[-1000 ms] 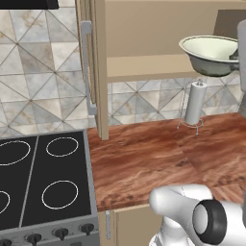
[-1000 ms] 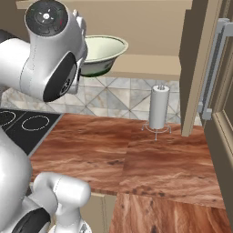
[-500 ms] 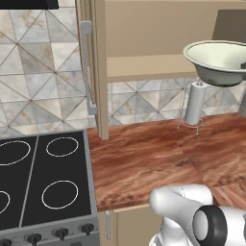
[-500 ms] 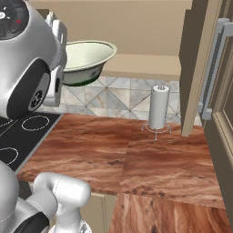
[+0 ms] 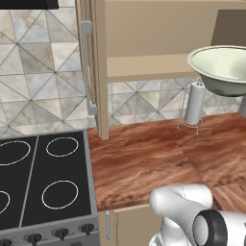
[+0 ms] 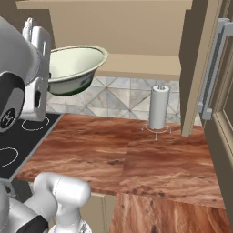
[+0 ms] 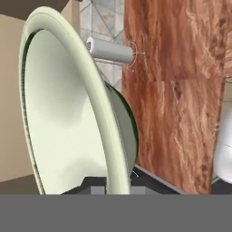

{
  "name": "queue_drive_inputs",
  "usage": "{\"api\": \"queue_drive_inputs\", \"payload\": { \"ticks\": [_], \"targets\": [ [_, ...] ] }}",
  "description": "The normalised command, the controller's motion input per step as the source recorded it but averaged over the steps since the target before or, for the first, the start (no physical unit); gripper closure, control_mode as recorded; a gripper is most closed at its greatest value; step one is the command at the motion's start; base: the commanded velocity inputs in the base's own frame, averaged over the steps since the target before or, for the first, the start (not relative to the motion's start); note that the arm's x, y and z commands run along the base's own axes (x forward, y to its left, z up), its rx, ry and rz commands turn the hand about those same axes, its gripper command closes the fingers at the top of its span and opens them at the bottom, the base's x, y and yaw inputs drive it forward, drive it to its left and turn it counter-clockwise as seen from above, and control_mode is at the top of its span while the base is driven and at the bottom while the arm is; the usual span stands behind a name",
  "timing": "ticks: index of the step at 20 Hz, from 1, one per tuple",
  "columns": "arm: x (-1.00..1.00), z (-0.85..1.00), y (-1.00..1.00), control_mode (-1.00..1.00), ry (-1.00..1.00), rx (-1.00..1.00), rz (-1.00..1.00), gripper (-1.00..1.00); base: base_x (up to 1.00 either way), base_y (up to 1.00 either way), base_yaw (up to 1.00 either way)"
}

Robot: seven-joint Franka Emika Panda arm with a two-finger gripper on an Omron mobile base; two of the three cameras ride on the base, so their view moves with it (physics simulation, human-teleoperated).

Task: Move the bowls from the cabinet to the plates on the dining table.

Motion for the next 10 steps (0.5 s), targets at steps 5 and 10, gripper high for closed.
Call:
{"api": "queue_drive_inputs", "payload": {
  "ticks": [5,10],
  "targets": [
    [-0.34,-0.04,0.15,-1.0,0.0,0.0,-0.02,1.0,0.0,0.0,0.0],
    [-0.35,-0.03,0.1,-1.0,-0.03,0.0,-0.12,1.0,0.0,0.0,0.0]
  ]
}}
